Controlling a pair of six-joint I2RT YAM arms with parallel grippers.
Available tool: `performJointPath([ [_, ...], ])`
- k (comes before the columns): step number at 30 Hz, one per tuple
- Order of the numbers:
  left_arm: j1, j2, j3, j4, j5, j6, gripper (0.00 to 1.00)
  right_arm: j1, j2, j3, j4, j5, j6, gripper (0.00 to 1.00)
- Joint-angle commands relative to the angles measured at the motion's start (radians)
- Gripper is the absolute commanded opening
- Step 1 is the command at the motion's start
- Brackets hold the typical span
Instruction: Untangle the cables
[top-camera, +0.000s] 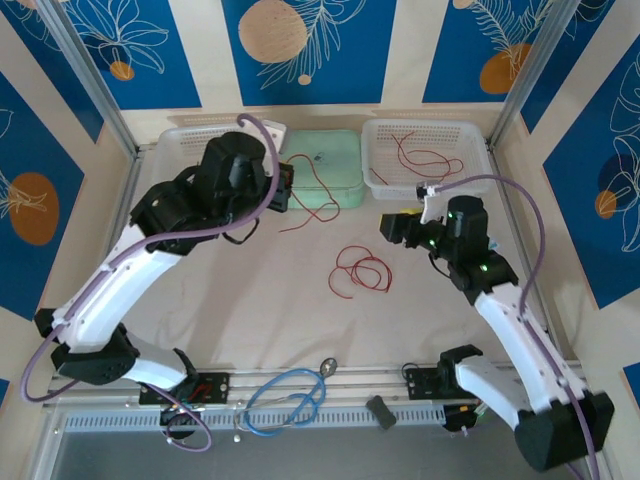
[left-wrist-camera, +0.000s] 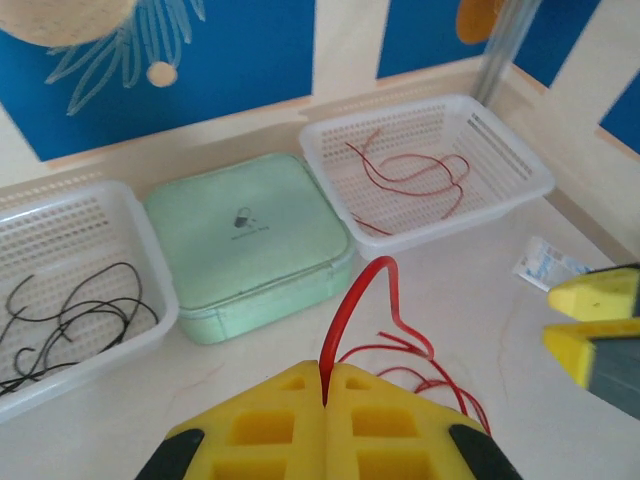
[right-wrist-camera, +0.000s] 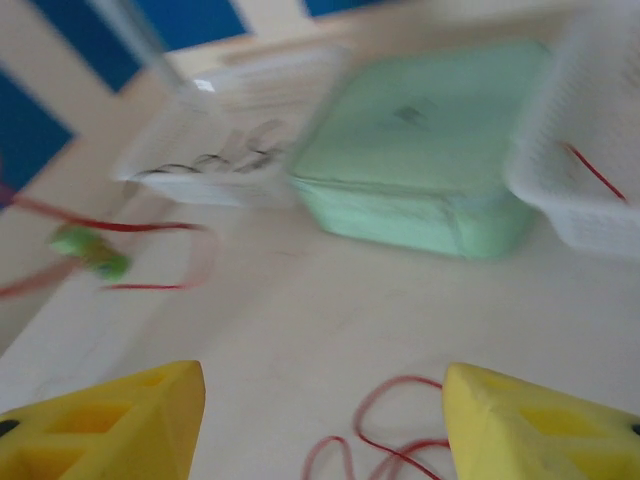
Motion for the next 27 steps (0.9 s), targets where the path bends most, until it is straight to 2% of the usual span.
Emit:
performJointPath([
  [1, -0.002, 0.024, 0.05, 0.024, 0.104, 0.036, 0.0, 0.05, -0.064, 0.076, -0.038, -0.188, -0.17, 0.66],
  [3, -0.003, 0.044, 0.065, 0.016, 0.147, 0.041, 0.0, 0.098, -0.061, 0.121, -0.053, -0.216, -0.228, 0.67],
  [6, -0.003, 0.07, 0.086, -0.006, 0.186, 0.044, 0.0, 0.187, -0.01, 0.213, -0.114, -0.14, -0.302, 0.67],
  [10, -0.002, 0.085, 0.093, -0.006, 0.218, 0.046, 0.0, 0.253, 0.096, 0.307, -0.165, -0.073, -0.347, 0.67],
  [15, -0.003, 0.085, 0.092, -0.001, 0.249, 0.042, 0.0, 0.269, 0.194, 0.34, -0.124, 0.042, -0.331, 0.66],
  [22, -0.003, 0.07, 0.089, -0.01, 0.25, 0.041, 0.0, 0.269, 0.274, 0.346, -0.11, 0.106, -0.335, 0.64],
  [25, -0.004, 0.063, 0.089, -0.016, 0.248, 0.04, 0.0, 0.269, 0.277, 0.333, -0.101, 0.142, -0.328, 0.61],
  [27, -0.004, 0.061, 0.087, -0.021, 0.245, 0.039, 0.0, 0.269, 0.274, 0.329, -0.101, 0.17, -0.328, 0.55],
])
